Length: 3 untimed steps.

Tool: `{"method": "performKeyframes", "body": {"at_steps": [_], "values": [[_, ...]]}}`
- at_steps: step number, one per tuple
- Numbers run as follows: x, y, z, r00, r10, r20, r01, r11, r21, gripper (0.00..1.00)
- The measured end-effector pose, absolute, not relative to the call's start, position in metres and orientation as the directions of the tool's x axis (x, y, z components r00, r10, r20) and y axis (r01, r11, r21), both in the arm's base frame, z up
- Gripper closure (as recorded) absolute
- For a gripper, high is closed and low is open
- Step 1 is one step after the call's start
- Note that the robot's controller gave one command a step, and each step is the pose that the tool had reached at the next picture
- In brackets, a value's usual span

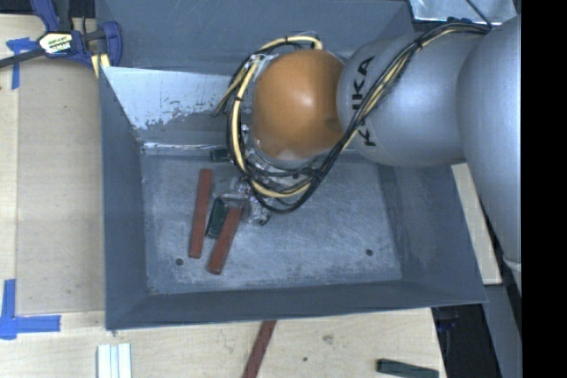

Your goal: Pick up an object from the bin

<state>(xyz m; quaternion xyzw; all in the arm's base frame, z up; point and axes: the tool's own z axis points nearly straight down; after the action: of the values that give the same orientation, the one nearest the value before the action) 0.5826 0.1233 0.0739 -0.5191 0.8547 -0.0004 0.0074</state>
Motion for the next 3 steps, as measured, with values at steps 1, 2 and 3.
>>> {"method": "performKeyframes", "body": {"at_steps": [1,2,3], "values": [[0.583,0.123,0.074,-0.462,-0.887,-0.012,-0.887,0.462,-0.008,1.00],[0.574,0.115,0.095,-0.308,-0.952,0.000,-0.952,0.308,0.005,1.00],[0.579,0.109,0.134,-0.106,-0.994,-0.003,-0.994,0.106,-0.007,1.00]]}}
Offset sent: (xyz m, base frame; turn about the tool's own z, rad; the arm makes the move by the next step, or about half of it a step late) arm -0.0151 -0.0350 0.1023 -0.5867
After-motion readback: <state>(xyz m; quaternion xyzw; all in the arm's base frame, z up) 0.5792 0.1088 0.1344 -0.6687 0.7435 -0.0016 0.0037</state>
